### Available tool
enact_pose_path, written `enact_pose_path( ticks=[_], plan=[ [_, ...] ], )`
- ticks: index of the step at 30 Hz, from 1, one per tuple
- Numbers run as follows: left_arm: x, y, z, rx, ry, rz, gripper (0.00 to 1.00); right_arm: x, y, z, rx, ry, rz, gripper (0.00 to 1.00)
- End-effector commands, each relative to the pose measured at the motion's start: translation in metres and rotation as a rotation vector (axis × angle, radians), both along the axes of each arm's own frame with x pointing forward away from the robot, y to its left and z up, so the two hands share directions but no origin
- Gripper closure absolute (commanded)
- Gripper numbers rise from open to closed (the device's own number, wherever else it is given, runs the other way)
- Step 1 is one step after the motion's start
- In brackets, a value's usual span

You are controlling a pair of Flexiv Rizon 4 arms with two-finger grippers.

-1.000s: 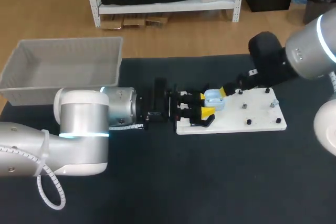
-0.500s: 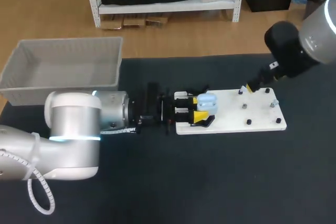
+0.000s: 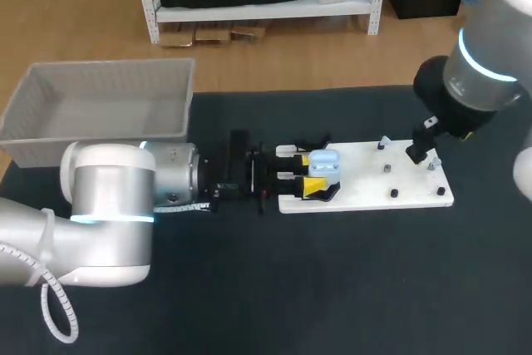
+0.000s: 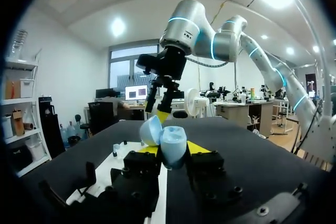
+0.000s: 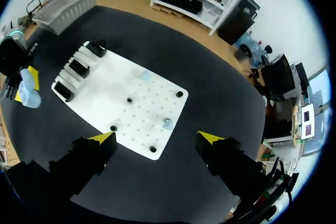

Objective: Pick up each earbud case from the left stands, insert the matching earbuds, close the lid, and place the case in the box.

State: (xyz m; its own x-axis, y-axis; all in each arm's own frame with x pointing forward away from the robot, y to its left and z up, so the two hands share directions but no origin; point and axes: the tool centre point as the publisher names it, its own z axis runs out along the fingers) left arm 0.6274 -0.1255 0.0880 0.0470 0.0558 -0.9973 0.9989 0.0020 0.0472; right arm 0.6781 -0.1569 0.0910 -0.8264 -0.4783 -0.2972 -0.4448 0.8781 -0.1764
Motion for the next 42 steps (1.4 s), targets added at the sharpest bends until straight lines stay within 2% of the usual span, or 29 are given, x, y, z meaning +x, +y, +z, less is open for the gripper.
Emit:
enact_pose_path(
  ticks=[1, 2, 5, 7, 9, 10, 11, 14, 17, 21, 23, 26, 33, 42],
  plan=[
    [-0.002, -0.001, 0.000, 0.000, -0.002, 0.008, 1.00, 0.010, 0.002, -0.011, -0.022, 0.026, -0.019, 0.03],
    [-0.002, -0.001, 0.000, 0.000, -0.002, 0.008, 1.00, 0.010, 0.000, -0.014, -0.018, 0.036, -0.024, 0.09],
    [-0.002, -0.001, 0.000, 0.000, -0.002, 0.008, 1.00, 0.011, -0.004, -0.021, -0.022, 0.049, -0.030, 0.18],
    [-0.002, -0.001, 0.000, 0.000, -0.002, 0.008, 1.00, 0.013, -0.007, -0.024, -0.015, 0.069, -0.043, 0.20],
    [-0.002, -0.001, 0.000, 0.000, -0.002, 0.008, 1.00, 0.014, -0.009, -0.029, -0.020, 0.074, -0.047, 0.40],
    [-0.002, -0.001, 0.000, 0.000, -0.002, 0.008, 1.00, 0.015, -0.011, -0.031, -0.022, 0.083, -0.050, 0.45],
    [-0.002, -0.001, 0.000, 0.000, -0.002, 0.008, 1.00, 0.016, -0.012, -0.033, -0.021, 0.088, -0.051, 0.46],
    [-0.002, -0.001, 0.000, 0.000, -0.002, 0.008, 1.00, 0.017, -0.013, -0.036, -0.026, 0.092, -0.053, 0.40],
    [-0.002, -0.001, 0.000, 0.000, -0.002, 0.008, 1.00, 0.017, -0.015, -0.040, -0.029, 0.096, -0.055, 0.42],
    [-0.002, -0.001, 0.000, 0.000, -0.002, 0.008, 1.00, 0.016, -0.015, -0.046, -0.039, 0.110, -0.051, 0.41],
    [-0.002, -0.001, 0.000, 0.000, -0.002, 0.008, 1.00, 0.017, -0.016, -0.049, -0.042, 0.112, -0.051, 0.42],
    [-0.002, -0.001, 0.000, 0.000, -0.002, 0.008, 1.00, 0.018, -0.018, -0.051, -0.044, 0.117, -0.058, 0.50],
    [-0.002, -0.001, 0.000, 0.000, -0.002, 0.008, 1.00, 0.021, -0.021, -0.058, -0.042, 0.125, -0.070, 0.54],
    [-0.002, -0.001, 0.000, 0.000, -0.002, 0.008, 1.00, 0.024, -0.021, -0.064, -0.040, 0.126, -0.079, 0.55]
  ],
)
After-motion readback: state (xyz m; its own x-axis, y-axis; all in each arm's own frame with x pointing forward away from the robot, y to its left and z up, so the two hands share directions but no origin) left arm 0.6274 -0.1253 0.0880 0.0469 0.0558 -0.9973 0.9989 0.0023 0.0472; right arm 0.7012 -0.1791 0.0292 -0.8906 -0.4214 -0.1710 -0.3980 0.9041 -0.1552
